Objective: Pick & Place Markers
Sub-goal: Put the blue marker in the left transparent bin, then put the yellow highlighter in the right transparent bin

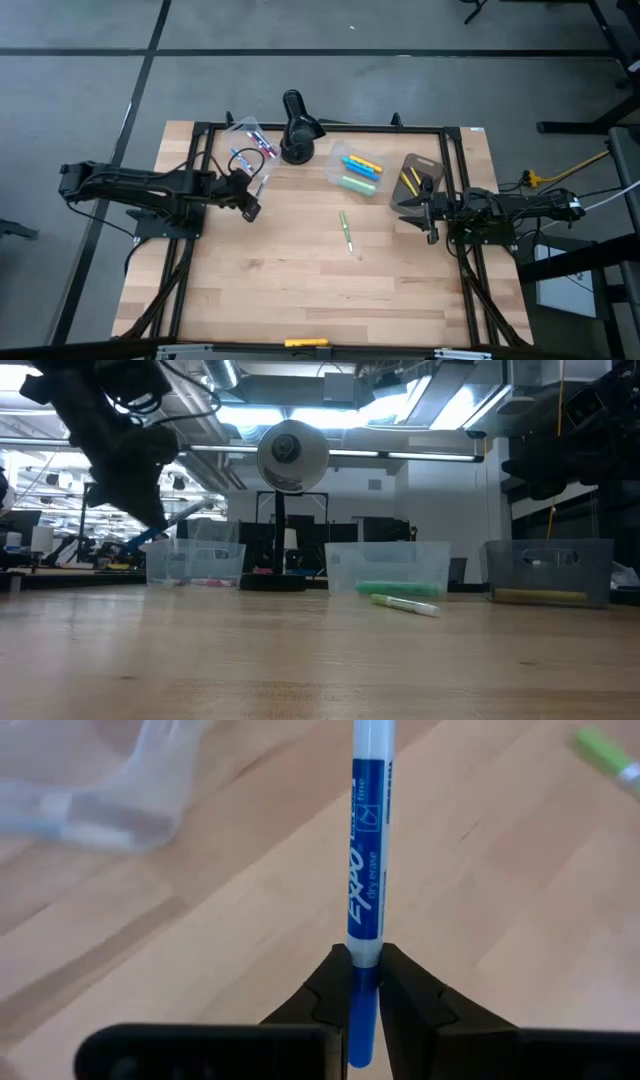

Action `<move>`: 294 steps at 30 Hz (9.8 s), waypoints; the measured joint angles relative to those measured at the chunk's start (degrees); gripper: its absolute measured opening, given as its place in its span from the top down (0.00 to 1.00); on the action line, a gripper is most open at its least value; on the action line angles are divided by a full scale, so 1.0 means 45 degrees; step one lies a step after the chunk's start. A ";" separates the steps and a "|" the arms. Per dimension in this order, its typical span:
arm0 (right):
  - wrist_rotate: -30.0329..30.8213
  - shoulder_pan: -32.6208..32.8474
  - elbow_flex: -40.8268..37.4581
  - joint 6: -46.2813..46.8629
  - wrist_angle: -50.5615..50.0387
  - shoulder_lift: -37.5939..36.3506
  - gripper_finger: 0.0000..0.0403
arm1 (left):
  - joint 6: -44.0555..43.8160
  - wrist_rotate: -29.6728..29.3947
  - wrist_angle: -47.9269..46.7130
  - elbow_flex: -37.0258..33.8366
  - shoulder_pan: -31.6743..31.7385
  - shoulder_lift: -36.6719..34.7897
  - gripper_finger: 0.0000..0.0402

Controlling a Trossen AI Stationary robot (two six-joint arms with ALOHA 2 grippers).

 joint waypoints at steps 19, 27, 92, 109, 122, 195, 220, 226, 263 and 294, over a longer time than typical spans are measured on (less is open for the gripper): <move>0.0000 -0.0002 0.0001 0.0003 0.0003 -0.0002 0.52 | 0.1825 -0.0130 0.4514 0.0000 -0.0168 -0.0135 0.93; 0.0000 -0.0002 0.0001 0.0001 0.0004 -0.0002 0.52 | 0.2603 -0.0760 0.5393 0.0000 -0.0168 -0.0130 0.93; -0.0004 -0.0005 -0.0001 0.0000 0.0004 -0.0004 0.52 | 1.2629 -0.5371 0.3000 0.0034 0.3893 -0.0130 0.93; 0.0000 -0.0003 -0.0001 0.0004 0.0004 -0.0002 0.52 | 1.5041 -0.5935 0.2469 0.1001 0.3888 0.1279 0.93; 0.0000 0.0000 -0.0001 0.0001 0.0004 -0.0002 0.52 | 1.5738 -0.6007 -0.0639 0.2646 0.4465 0.3734 0.93; 0.0000 -0.0002 0.0003 0.0002 0.0003 -0.0002 0.52 | 1.2203 -0.3177 0.4866 0.2793 -0.1225 0.1789 0.85; 0.0000 -0.0003 0.0001 0.0003 0.0004 -0.0003 0.52 | 0.8613 0.1605 0.5150 0.5662 -0.6397 0.5406 0.83; 0.0000 -0.0002 0.0001 0.0004 0.0004 0.0000 0.52 | 0.7045 0.2749 0.5299 0.6583 -0.7310 0.6993 0.80; 0.0000 -0.0003 -0.0001 0.0004 0.0001 -0.0002 0.52 | 0.5363 0.1344 0.2621 1.2068 -1.0861 1.3936 0.77; 0.0000 0.0000 0.0000 0.0004 0.0004 -0.0005 0.52 | 0.2997 -0.0504 0.2459 1.2160 -1.1524 1.5909 0.64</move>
